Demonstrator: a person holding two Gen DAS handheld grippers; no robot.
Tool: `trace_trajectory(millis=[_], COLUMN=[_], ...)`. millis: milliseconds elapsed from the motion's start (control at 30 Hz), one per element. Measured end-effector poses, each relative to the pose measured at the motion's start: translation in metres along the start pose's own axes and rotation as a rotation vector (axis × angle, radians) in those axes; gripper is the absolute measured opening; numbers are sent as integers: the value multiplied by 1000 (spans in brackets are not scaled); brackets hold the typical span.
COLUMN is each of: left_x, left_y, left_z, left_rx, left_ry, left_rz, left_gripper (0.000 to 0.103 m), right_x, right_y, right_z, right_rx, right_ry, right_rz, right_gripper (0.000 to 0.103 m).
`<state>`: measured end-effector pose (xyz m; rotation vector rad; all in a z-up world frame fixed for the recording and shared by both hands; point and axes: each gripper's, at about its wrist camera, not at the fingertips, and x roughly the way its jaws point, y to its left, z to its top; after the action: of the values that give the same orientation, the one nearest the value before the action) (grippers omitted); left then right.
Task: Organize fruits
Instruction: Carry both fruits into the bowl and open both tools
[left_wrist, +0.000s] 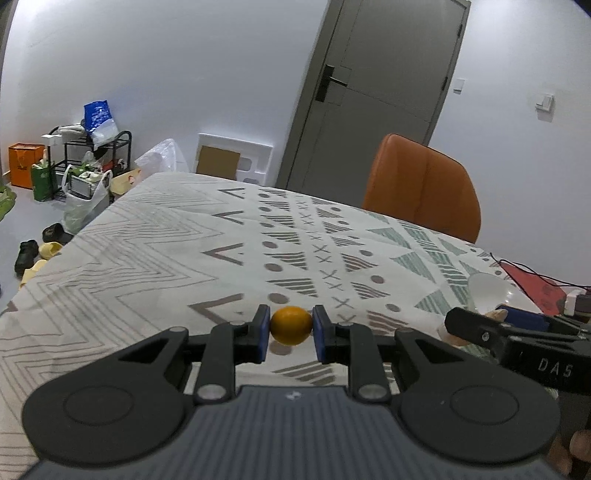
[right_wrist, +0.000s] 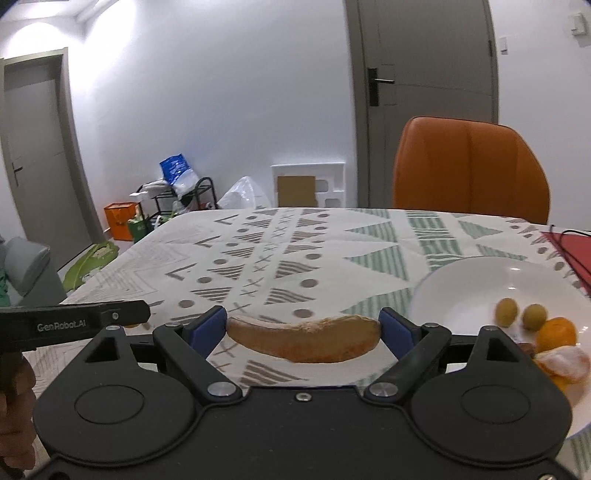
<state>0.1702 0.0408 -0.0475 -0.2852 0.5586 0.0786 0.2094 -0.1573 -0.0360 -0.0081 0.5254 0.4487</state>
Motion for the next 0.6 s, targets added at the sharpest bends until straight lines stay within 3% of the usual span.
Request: trace_trajectory(millis=[600], left_x=[13], left_y=[-57], left_z=[-2], left_rx=[87], left_ry=[5], left_rz=[-37], left_gripper=[23], right_x=[-16], right_y=[-71], right_z=[-1], right_rx=[58], right_ry=[-42], right_rz=[-92], right_gripper=[86])
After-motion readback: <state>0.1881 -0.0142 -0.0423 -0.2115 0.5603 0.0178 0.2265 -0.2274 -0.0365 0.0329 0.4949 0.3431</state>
